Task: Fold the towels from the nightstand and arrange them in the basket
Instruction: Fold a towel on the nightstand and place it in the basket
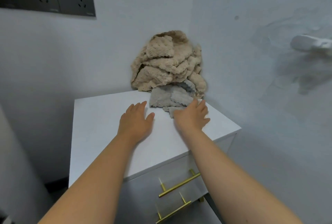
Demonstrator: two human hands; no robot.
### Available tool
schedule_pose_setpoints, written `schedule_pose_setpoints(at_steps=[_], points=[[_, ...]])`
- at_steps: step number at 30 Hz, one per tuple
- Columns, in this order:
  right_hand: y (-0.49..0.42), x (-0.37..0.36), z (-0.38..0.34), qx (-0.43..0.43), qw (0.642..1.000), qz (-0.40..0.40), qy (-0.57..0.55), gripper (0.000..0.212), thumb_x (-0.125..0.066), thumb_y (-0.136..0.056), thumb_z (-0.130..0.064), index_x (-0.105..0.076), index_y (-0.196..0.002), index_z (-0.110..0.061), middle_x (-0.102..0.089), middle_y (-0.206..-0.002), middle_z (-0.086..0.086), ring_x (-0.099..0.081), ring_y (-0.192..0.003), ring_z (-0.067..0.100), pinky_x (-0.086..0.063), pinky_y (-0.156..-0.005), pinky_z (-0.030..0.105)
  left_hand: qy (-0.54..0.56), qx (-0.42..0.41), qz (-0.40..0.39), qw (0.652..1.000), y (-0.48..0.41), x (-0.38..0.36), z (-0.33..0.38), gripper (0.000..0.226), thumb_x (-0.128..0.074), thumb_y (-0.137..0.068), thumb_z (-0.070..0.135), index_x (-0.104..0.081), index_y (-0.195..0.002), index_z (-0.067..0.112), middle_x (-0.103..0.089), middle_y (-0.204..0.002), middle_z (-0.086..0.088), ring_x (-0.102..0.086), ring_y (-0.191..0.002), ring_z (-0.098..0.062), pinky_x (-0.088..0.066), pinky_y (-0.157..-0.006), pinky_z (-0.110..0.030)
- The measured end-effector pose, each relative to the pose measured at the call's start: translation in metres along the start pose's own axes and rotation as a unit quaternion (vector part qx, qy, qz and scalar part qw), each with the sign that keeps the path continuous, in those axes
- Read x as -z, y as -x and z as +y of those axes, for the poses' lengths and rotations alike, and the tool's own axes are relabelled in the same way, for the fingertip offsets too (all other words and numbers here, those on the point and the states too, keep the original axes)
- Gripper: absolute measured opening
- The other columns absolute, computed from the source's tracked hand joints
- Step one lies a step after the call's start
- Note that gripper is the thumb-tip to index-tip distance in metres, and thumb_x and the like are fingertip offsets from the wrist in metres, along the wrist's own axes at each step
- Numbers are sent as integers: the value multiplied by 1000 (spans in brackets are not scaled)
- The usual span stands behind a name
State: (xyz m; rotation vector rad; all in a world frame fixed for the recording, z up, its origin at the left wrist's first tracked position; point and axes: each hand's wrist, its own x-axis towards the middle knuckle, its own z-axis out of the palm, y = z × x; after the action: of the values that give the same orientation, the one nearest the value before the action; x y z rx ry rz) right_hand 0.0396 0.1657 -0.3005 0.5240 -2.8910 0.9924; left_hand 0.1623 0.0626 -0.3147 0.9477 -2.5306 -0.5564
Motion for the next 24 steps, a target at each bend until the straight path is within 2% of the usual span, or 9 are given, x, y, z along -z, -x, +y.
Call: schedule_pose_setpoints(at_steps=[4,6,8,10,14,17,19,24], points=[[-6,-15,-5,61,997,18,53,75,-52,-90,-41,-14,-150,-16,4,-160,10,5,-146,30,1,-114,54,50,0,20,999,-11,0,-2,55,-40,-99,38,-27,-149,19,-28,-154,-1,-20,-143,-19,-18,-115,-35],[-10,-16,-4,96,994,20,54,71,-46,-93,-43,-15,-150,-14,-1,-160,11,4,-147,29,4,-114,55,127,6,50,991,-12,3,-5,49,-45,-98,31,-37,-145,18,-34,-152,-2,-26,-141,-18,-21,-114,-32],[-15,-15,-3,116,992,14,44,70,-40,-94,-47,-16,-150,-13,-8,-160,11,-1,-147,28,4,-113,56,229,30,92,969,-9,8,-5,40,-47,-98,22,-47,-138,17,-41,-147,-1,-34,-137,-16,-24,-107,-24],[-19,-16,0,128,991,0,49,71,-38,-93,-52,-18,-149,-13,-21,-156,11,-13,-145,28,0,-113,59,294,68,112,947,-7,13,-6,36,-47,-97,15,-54,-131,18,-46,-142,1,-39,-133,-15,-27,-100,-20],[-18,-16,4,160,981,-13,107,72,-45,-90,-51,-22,-146,-14,-42,-143,12,-32,-134,32,-19,-110,56,286,57,95,952,-4,14,-3,35,-48,-93,9,-58,-125,19,-52,-136,2,-43,-128,-14,-28,-94,-16],[-20,-8,6,178,976,13,126,57,-50,-89,-43,-39,-134,-11,-51,-132,12,-38,-125,32,-30,-104,51,259,35,84,961,-3,11,1,36,-50,-91,6,-59,-124,17,-53,-136,1,-43,-129,-14,-26,-94,-15],[-20,-5,7,175,977,15,124,50,-51,-89,-42,-44,-128,-11,-51,-129,11,-40,-122,32,-33,-101,49,260,41,87,961,-3,12,1,37,-50,-91,6,-59,-125,17,-53,-136,1,-43,-129,-14,-26,-93,-14],[-17,-10,7,191,975,17,110,57,-51,-88,-41,-38,-135,-11,-39,-137,12,-32,-127,32,-29,-105,46,293,49,79,952,-7,12,-1,42,-49,-93,9,-52,-133,20,-49,-140,4,-41,-131,-12,-27,-97,-18]])
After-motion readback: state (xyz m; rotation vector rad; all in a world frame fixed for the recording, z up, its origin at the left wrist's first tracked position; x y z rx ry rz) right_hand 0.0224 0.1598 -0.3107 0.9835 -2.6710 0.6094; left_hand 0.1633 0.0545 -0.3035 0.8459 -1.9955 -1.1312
